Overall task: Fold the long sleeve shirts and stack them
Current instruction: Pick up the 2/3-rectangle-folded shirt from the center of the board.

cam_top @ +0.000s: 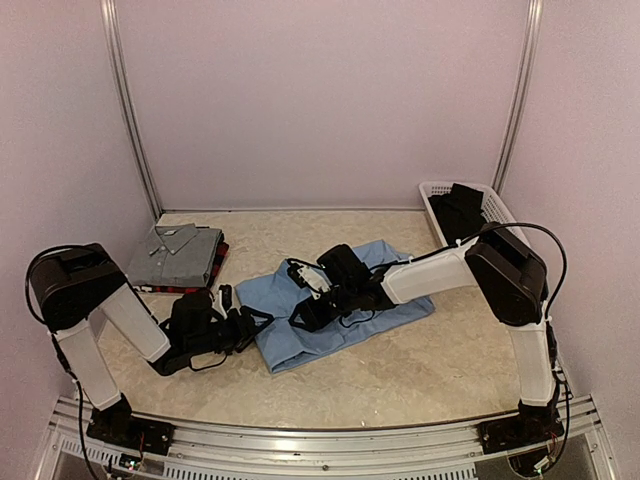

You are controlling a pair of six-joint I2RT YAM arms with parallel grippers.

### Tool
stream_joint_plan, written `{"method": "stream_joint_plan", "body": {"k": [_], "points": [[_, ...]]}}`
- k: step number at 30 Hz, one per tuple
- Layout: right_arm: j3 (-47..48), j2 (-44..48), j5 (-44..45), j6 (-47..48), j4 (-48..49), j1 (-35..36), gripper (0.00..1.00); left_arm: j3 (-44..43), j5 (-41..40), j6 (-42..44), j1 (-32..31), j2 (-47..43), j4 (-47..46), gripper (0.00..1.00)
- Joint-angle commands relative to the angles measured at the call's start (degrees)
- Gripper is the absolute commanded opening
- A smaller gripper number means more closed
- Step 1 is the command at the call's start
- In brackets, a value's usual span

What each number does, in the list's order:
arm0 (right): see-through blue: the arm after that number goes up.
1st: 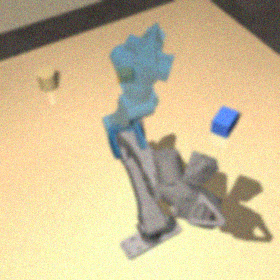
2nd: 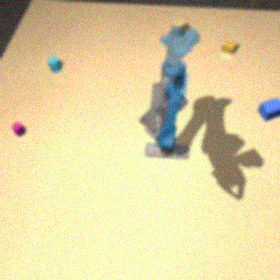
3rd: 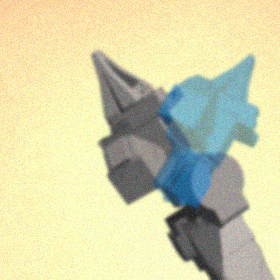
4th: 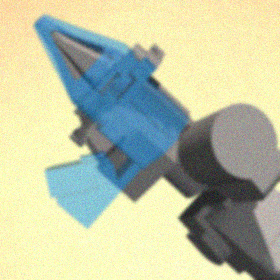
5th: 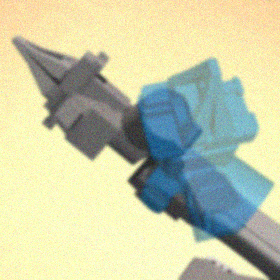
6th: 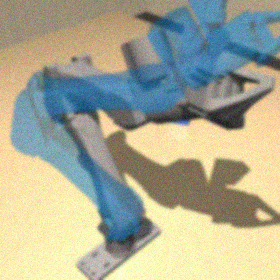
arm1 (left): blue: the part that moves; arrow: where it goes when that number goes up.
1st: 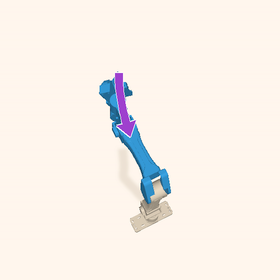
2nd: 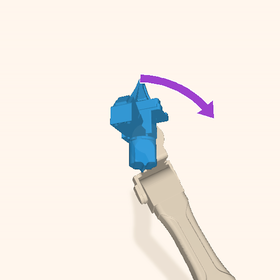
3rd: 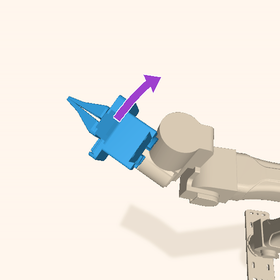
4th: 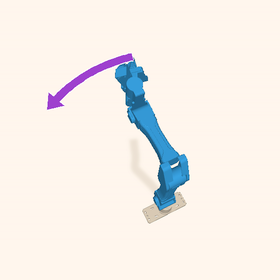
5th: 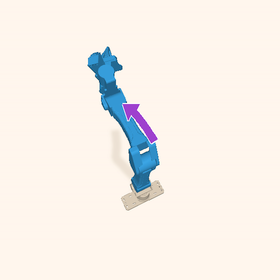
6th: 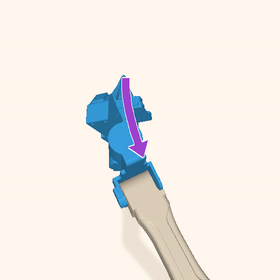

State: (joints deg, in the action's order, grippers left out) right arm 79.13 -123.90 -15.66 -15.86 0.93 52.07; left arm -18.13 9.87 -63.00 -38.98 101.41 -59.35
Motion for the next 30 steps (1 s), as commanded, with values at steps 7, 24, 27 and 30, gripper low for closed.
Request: {"method": "stream_joint_plan", "body": {"k": [7,24,27,30], "points": [[-1.76,-2.05,-2.44,-0.91,-1.02,1.05,0.51,0.12,2.68,0.06,-0.59,3.70,3.08,0.39],[-2.77,1.83,-1.00,0.37,-1.84,1.10,0.55,1.10,6.64,2.46,3.91,-4.40,7.43,0.00],[-2.53,4.91,1.05,1.46,-4.49,0.95,0.62,-0.10,5.47,6.02,4.57,-10.37,20.78,0.00],[-2.12,7.49,3.08,2.46,-7.47,0.51,0.65,-2.97,2.79,10.83,4.95,-18.79,37.70,0.00]]}}
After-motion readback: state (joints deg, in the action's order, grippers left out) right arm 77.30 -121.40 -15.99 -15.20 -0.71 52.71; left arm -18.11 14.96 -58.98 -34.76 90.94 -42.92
